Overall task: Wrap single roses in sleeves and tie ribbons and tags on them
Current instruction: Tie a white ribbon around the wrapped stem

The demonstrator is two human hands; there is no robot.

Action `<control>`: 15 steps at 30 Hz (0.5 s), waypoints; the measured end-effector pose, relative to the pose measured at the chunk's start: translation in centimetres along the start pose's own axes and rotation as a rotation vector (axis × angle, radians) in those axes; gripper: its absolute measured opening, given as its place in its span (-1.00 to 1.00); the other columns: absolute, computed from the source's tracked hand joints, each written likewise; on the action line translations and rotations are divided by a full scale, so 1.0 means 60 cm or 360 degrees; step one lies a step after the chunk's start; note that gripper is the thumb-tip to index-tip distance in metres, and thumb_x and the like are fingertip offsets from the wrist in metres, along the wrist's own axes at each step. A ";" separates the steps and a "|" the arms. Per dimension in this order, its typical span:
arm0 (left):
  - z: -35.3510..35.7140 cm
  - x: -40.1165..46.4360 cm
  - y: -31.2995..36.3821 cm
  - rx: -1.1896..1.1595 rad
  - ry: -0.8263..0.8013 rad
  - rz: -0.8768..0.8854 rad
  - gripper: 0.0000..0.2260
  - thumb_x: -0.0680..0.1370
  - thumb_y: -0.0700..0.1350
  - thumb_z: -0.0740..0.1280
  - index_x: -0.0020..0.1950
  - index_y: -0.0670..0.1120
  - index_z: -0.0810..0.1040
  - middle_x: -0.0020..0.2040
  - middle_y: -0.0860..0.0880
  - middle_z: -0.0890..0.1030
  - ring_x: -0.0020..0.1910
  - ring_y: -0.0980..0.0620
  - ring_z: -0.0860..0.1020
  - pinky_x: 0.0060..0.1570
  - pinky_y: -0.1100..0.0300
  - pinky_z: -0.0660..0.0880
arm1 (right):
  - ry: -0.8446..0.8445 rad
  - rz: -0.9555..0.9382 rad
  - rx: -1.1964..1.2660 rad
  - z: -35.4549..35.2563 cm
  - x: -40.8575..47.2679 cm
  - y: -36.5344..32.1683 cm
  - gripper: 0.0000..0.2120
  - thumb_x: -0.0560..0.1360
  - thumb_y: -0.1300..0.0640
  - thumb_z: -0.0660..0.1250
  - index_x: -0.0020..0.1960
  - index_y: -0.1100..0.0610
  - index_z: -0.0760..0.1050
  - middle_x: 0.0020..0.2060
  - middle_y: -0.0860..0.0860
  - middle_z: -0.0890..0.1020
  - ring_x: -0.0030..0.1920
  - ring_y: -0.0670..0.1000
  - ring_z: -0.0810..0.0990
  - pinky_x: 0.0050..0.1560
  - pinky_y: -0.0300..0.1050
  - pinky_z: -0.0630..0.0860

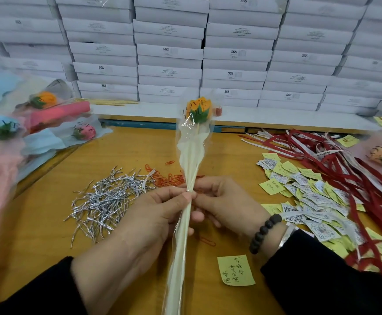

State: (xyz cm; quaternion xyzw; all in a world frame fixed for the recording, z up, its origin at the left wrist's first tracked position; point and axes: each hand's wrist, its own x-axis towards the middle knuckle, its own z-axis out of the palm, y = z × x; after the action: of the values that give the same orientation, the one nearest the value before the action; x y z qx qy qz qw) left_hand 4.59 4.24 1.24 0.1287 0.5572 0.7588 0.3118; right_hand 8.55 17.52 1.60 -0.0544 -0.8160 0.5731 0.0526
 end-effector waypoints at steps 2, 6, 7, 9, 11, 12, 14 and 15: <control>-0.001 0.001 0.002 0.0011 0.0038 0.0026 -0.83 0.39 -0.22 0.32 -0.08 -0.28 0.57 -0.41 -0.18 0.59 -0.49 0.07 0.57 -0.57 0.31 0.46 | -0.0052 0.0019 -0.0016 0.000 -0.001 -0.002 -0.78 0.53 0.21 0.28 0.16 0.08 0.51 -0.54 -0.10 0.52 -0.63 -0.17 0.36 -0.61 -0.38 0.27; -0.007 0.005 0.009 -0.0020 0.0148 0.0094 -0.80 0.37 -0.20 0.33 -0.08 -0.28 0.58 -0.41 -0.16 0.60 -0.49 0.07 0.57 -0.57 0.33 0.46 | 0.0026 0.0133 -0.0024 -0.017 -0.004 -0.010 -0.89 0.47 0.22 0.36 -0.04 0.10 0.46 -0.48 -0.06 0.57 -0.57 -0.14 0.45 -0.56 -0.33 0.36; -0.009 0.006 0.010 -0.0035 0.0160 0.0094 -0.82 0.40 -0.22 0.32 -0.07 -0.29 0.57 -0.40 -0.17 0.60 -0.49 0.07 0.57 -0.57 0.32 0.46 | 0.0072 0.0140 -0.0031 -0.021 -0.005 -0.012 -0.92 0.47 0.24 0.36 -0.11 0.13 0.46 -0.46 -0.04 0.57 -0.57 -0.15 0.45 -0.55 -0.32 0.38; -0.010 0.006 0.010 -0.0043 0.0151 0.0088 -0.78 0.38 -0.21 0.33 -0.04 -0.30 0.56 -0.39 -0.18 0.59 -0.49 0.06 0.58 -0.56 0.31 0.47 | 0.0153 0.0123 -0.0030 -0.025 -0.005 -0.013 -0.92 0.48 0.27 0.35 -0.18 0.16 0.49 -0.44 0.00 0.56 -0.59 -0.16 0.44 -0.54 -0.34 0.40; -0.005 0.004 0.005 -0.0008 0.0107 0.0085 -0.71 0.31 -0.18 0.35 -0.04 -0.32 0.56 -0.37 -0.18 0.60 -0.46 0.06 0.59 -0.56 0.30 0.47 | 0.0189 0.0105 -0.0018 -0.020 -0.004 -0.013 -0.91 0.48 0.26 0.34 -0.20 0.17 0.52 -0.43 0.00 0.55 -0.60 -0.18 0.42 -0.55 -0.36 0.39; -0.002 0.003 0.002 0.0011 0.0082 0.0079 -0.71 0.30 -0.18 0.35 -0.05 -0.32 0.56 -0.36 -0.18 0.61 -0.45 0.06 0.60 -0.56 0.29 0.47 | 0.0189 0.0101 -0.0013 -0.016 -0.003 -0.013 -0.91 0.49 0.26 0.34 -0.20 0.17 0.53 -0.44 0.00 0.55 -0.60 -0.18 0.42 -0.56 -0.36 0.37; 0.002 0.001 -0.002 0.0015 0.0052 0.0068 -0.75 0.31 -0.18 0.35 -0.08 -0.29 0.57 -0.34 -0.18 0.62 -0.44 0.05 0.60 -0.56 0.30 0.47 | 0.0183 0.0088 0.0010 -0.007 -0.002 -0.011 -0.89 0.48 0.28 0.33 -0.22 0.17 0.51 -0.45 0.01 0.54 -0.61 -0.17 0.40 -0.58 -0.37 0.34; 0.002 0.001 -0.003 0.0010 0.0048 0.0069 -0.76 0.31 -0.19 0.35 -0.09 -0.28 0.58 -0.34 -0.18 0.62 -0.44 0.05 0.60 -0.56 0.30 0.47 | 0.0179 0.0081 0.0023 -0.004 -0.002 -0.011 -0.88 0.47 0.30 0.33 -0.24 0.17 0.50 -0.46 0.02 0.53 -0.62 -0.17 0.40 -0.59 -0.37 0.31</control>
State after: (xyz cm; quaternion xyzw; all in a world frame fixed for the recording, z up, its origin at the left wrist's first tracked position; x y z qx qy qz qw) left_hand 4.67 4.41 1.14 0.1302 0.5612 0.7655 0.2865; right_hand 8.68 17.51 2.28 -0.1070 -0.8060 0.5761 0.0841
